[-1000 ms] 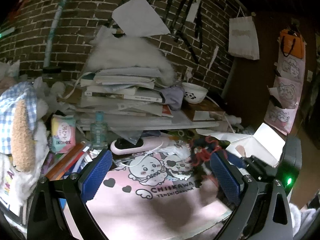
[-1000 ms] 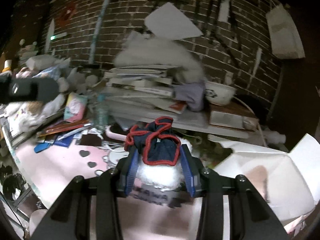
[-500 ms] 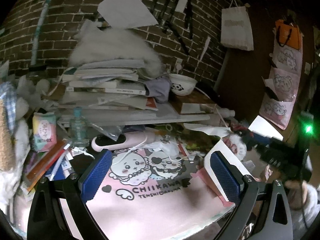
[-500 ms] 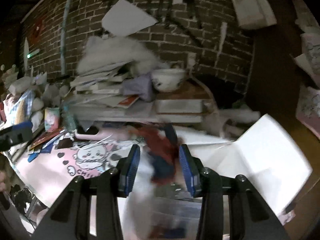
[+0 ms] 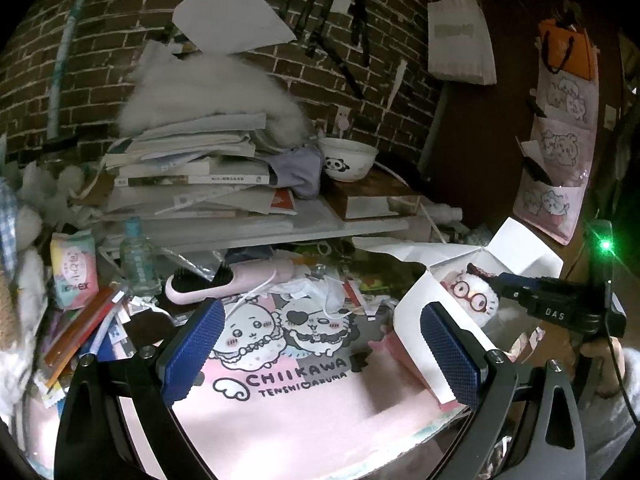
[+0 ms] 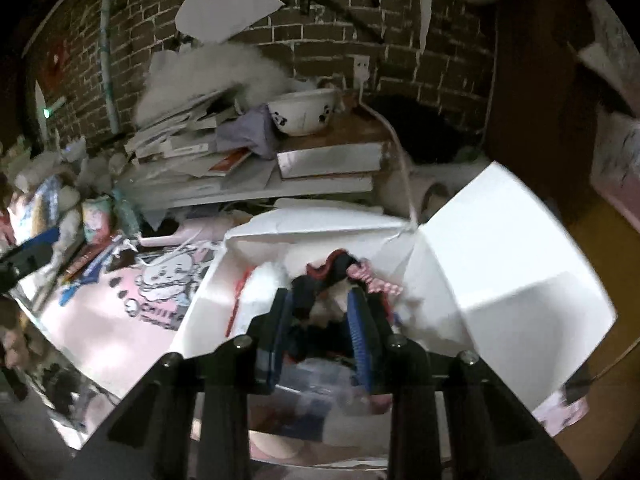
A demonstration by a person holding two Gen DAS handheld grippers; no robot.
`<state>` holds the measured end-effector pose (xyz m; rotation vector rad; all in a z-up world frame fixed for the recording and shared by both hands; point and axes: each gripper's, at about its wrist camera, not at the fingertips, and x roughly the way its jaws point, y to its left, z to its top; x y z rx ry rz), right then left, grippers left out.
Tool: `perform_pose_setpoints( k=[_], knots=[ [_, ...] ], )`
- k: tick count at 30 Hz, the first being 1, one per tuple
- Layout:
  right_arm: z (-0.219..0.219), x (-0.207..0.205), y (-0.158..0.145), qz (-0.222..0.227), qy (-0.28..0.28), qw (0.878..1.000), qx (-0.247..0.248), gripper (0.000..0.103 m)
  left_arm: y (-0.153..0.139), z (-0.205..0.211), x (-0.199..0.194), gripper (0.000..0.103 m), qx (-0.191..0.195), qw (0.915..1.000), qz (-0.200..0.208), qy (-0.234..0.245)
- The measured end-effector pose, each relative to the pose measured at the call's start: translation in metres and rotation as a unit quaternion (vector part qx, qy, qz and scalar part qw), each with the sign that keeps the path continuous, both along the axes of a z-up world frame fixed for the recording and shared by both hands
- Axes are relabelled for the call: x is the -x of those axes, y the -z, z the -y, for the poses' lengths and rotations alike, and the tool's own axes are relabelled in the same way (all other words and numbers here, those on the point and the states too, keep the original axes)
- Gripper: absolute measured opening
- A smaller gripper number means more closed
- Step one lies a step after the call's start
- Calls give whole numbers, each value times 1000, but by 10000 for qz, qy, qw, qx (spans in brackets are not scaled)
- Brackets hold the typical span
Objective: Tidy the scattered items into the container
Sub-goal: 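Carry the navy pouch into the white box and open the right tool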
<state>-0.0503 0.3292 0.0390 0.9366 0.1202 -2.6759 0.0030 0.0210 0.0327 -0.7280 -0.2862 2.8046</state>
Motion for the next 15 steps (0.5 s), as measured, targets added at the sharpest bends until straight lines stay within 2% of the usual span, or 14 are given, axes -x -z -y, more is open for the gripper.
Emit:
perform_pose_setpoints(
  k=[4,7,15],
  knots=[
    [1,1,2,61,-62,9999,88,26,0,1,-1,98,11,10000,7,-34],
    [6,0,5,65,-98,9999,-58,26,0,1,0,98,-12,10000,1,-43],
    [2,13,21,397,14,9992,-14,26,1,-2,0,98,38,10000,42,-20]
  ],
)
